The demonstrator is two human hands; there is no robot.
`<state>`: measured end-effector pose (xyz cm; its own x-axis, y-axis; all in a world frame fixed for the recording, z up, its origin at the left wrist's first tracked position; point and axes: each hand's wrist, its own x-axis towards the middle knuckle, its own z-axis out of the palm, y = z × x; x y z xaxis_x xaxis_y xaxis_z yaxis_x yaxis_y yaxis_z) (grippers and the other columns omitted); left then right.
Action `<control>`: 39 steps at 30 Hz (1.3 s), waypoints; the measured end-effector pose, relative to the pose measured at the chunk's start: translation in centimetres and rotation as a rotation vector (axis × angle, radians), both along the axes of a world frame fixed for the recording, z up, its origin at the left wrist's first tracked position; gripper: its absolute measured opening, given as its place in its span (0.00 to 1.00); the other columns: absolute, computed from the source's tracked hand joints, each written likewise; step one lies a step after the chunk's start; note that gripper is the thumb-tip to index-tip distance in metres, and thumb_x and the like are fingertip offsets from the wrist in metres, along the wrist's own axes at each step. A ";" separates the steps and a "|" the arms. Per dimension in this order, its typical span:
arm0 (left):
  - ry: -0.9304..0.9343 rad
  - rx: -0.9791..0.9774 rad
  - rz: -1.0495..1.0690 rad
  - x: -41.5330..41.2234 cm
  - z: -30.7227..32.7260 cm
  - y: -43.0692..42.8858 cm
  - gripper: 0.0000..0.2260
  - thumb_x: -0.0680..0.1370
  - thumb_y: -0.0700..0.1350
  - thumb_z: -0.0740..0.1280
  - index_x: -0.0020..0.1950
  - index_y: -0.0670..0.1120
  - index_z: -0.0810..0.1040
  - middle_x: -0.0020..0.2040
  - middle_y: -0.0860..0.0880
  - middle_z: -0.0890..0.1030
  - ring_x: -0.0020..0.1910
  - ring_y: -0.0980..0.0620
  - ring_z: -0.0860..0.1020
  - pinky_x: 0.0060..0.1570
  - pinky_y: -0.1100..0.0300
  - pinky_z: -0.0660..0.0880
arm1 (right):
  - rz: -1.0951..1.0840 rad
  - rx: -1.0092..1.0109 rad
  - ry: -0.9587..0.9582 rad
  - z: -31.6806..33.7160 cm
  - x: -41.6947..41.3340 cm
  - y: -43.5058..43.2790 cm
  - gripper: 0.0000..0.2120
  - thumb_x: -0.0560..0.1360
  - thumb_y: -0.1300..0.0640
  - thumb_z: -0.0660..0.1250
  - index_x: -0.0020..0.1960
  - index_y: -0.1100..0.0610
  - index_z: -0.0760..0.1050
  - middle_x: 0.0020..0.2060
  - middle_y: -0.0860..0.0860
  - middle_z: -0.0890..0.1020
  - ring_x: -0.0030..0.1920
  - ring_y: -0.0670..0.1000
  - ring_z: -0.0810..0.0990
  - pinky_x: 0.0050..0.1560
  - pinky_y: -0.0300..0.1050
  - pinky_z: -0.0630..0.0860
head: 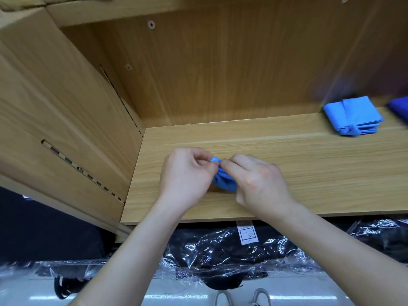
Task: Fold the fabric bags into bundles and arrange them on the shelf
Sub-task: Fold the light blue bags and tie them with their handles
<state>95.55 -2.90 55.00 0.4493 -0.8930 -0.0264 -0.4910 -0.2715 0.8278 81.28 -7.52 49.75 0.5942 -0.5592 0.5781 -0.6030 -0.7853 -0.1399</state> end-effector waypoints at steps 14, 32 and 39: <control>-0.689 -0.450 -0.141 -1.0 -3.8 1.7 0.12 0.76 0.44 0.64 0.57 0.43 0.79 0.45 0.48 0.81 0.43 0.46 0.75 0.46 0.55 0.72 | -0.223 0.936 -1.100 -0.1 2.1 0.8 0.14 0.70 0.68 0.74 0.42 0.49 0.78 0.35 0.45 0.82 0.38 0.47 0.79 0.43 0.45 0.79; -0.735 -0.373 -0.163 -1.0 -4.7 2.0 0.11 0.73 0.56 0.65 0.39 0.50 0.78 0.38 0.54 0.76 0.43 0.50 0.70 0.39 0.56 0.53 | -0.336 0.933 -1.298 -0.2 3.1 -0.5 0.13 0.75 0.70 0.66 0.44 0.51 0.75 0.36 0.47 0.81 0.38 0.49 0.79 0.42 0.49 0.78; -0.188 -0.176 -0.170 -1.1 -4.1 1.3 0.09 0.69 0.56 0.72 0.39 0.52 0.77 0.31 0.55 0.78 0.34 0.57 0.74 0.39 0.60 0.72 | -0.223 0.643 -0.919 -1.0 2.4 -0.3 0.09 0.75 0.59 0.61 0.54 0.50 0.67 0.50 0.50 0.76 0.51 0.49 0.74 0.54 0.39 0.70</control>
